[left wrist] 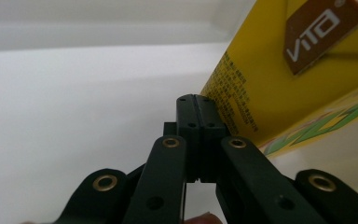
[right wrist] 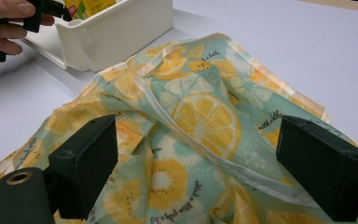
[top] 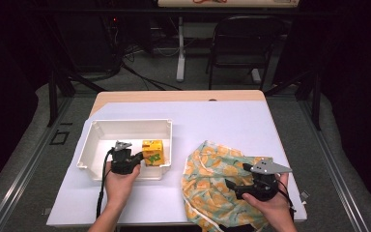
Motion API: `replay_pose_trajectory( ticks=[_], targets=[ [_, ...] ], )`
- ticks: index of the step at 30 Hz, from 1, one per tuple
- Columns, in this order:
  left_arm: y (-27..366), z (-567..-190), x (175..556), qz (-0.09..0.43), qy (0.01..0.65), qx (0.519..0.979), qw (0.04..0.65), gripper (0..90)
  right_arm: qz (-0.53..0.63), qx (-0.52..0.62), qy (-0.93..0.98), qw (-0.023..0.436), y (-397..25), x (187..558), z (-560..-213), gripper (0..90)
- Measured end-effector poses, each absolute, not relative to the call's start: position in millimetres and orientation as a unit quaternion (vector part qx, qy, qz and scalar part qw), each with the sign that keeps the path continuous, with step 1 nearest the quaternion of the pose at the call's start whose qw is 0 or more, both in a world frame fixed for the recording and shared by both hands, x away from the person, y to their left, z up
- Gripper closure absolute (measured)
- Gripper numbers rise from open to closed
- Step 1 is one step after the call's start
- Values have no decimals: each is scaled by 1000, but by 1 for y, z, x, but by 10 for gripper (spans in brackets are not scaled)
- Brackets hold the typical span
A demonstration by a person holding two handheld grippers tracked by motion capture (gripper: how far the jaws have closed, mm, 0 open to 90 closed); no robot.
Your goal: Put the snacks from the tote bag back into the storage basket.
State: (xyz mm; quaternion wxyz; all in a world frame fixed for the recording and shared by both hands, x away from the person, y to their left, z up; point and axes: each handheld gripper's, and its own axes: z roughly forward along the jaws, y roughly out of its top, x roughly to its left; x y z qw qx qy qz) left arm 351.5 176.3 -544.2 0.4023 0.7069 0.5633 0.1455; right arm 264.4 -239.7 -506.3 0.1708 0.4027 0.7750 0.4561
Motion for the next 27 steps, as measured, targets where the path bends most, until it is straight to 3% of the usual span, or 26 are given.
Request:
replay_pose_trajectory(
  ticks=[25, 27],
  targets=[
    [167, -539, 351, 155, 546, 714, 410, 899, 454, 399, 778, 169, -239, 264, -507, 121],
    [170, -538, 349, 157, 545, 711, 415, 818, 455, 400, 778, 169, -239, 264, -507, 121]
  ],
)
